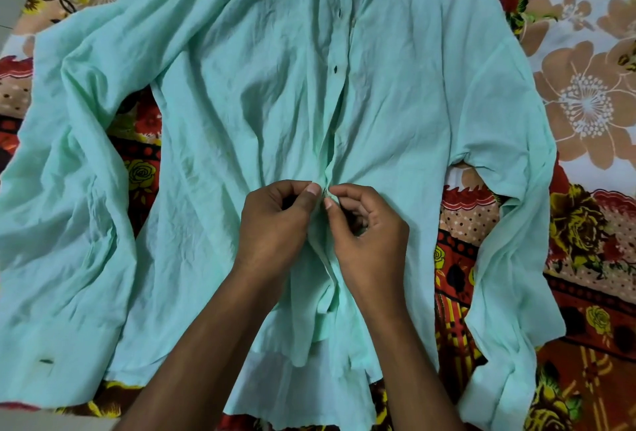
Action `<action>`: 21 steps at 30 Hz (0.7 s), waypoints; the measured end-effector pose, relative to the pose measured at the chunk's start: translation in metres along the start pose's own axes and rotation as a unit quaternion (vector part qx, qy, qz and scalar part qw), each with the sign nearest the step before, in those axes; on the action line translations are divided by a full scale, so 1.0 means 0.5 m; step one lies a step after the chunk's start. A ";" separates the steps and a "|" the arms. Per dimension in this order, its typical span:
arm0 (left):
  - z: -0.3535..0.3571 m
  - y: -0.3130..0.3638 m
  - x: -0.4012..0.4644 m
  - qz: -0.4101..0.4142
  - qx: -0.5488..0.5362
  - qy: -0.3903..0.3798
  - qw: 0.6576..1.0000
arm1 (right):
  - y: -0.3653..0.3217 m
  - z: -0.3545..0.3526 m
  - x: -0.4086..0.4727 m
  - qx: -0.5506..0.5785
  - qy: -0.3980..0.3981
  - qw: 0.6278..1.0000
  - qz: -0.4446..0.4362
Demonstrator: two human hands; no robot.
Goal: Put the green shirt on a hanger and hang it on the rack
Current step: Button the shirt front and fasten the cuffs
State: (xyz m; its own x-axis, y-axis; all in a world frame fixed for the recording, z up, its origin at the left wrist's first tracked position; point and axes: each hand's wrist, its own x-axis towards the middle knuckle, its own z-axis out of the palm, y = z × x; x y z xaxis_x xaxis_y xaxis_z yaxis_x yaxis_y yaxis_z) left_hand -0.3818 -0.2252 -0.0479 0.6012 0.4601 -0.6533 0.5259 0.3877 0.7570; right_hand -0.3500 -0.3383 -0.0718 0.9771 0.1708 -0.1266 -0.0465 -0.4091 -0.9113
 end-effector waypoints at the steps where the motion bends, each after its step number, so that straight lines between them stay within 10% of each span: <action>1: 0.001 -0.001 0.000 0.001 -0.004 0.003 1.000 | -0.001 0.000 0.000 0.008 0.010 1.000 0.004; 21: -0.003 -0.007 -0.009 0.017 -0.026 -0.005 1.000 | -0.004 -0.006 0.006 0.045 0.015 0.998 0.041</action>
State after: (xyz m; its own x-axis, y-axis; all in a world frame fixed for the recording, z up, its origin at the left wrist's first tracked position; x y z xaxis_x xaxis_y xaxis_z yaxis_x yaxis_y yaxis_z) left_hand -0.3871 -0.2276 -0.0479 0.6249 0.4656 -0.6267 0.4734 0.4125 0.7783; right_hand -0.3461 -0.3398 -0.0693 0.9748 0.1126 -0.1927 -0.1447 -0.3384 -0.9298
